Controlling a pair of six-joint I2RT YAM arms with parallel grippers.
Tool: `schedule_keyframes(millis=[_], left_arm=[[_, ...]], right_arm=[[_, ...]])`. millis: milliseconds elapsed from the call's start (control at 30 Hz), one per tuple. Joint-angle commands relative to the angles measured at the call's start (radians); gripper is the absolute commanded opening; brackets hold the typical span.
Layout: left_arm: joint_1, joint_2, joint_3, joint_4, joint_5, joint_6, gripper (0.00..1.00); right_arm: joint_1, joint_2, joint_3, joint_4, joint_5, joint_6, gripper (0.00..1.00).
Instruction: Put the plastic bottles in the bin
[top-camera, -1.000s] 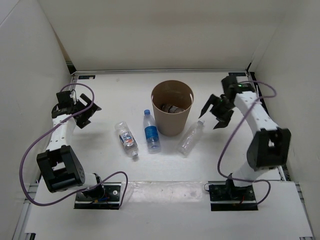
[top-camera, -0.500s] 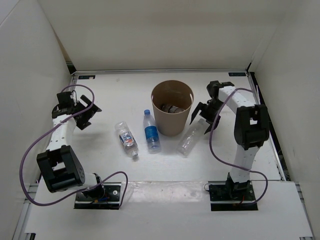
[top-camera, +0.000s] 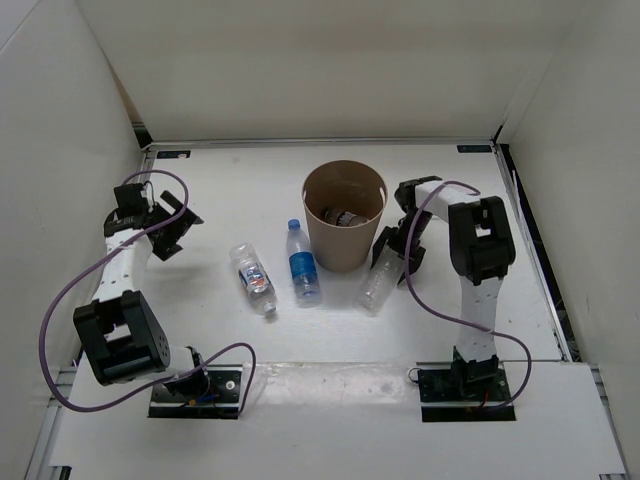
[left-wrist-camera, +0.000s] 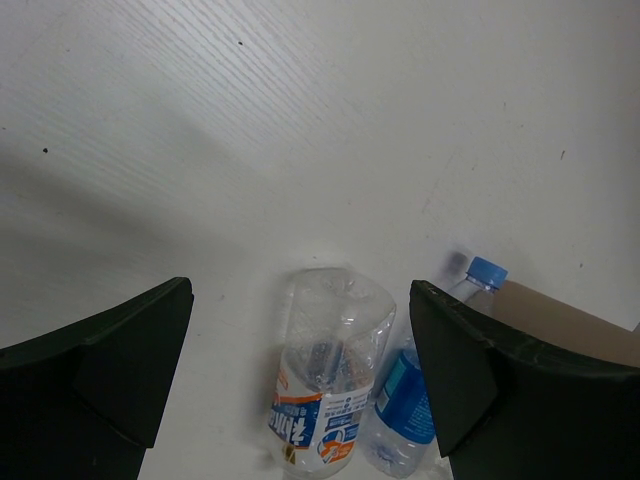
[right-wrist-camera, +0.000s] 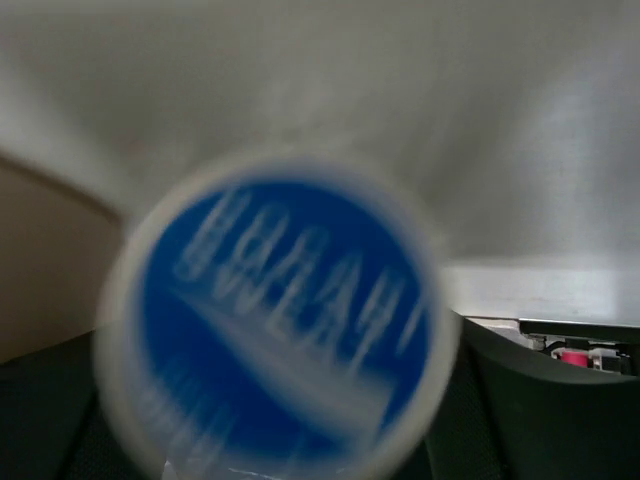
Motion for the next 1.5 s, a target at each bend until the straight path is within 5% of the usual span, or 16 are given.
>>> schedule_keyframes(millis=[0, 233, 533, 633, 767, 900, 1033, 1233, 1467], left_arm=[[0.001, -0.037, -0.007, -0.004, -0.01, -0.018, 1.0], [0.003, -0.042, -0.019, 0.004, -0.02, -0.017, 1.0], [0.001, -0.032, -0.033, 0.027, -0.017, -0.031, 1.0], [0.001, -0.026, -0.036, 0.036, -0.014, -0.057, 1.0], [0.001, -0.011, -0.031, 0.048, 0.002, -0.067, 1.0], [0.001, 0.004, -0.024, 0.059, 0.005, -0.072, 1.0], [0.003, 0.012, -0.021, 0.064, 0.008, -0.075, 1.0], [0.001, 0.008, -0.027, 0.073, 0.01, -0.083, 1.0], [0.001, 0.0, -0.047, 0.093, 0.014, -0.1, 1.0]], right_arm=[[0.001, 0.029, -0.003, -0.033, -0.037, -0.003, 0.8], [-0.047, -0.065, -0.04, -0.033, -0.018, 0.011, 0.56], [-0.114, -0.347, 0.096, -0.148, 0.194, 0.035, 0.51], [-0.169, -0.427, 0.194, -0.172, 0.252, 0.038, 0.42], [-0.162, -0.481, 0.398, -0.194, 0.379, 0.012, 0.42], [0.009, -0.536, 0.59, -0.128, 0.591, -0.044, 0.44], [0.212, -0.627, 0.544, 0.103, 0.797, -0.176, 0.45], [0.42, -0.636, 0.431, 0.486, 0.809, -0.324, 0.42], [0.478, -0.475, 0.564, 0.425, 0.821, -0.374, 0.41]])
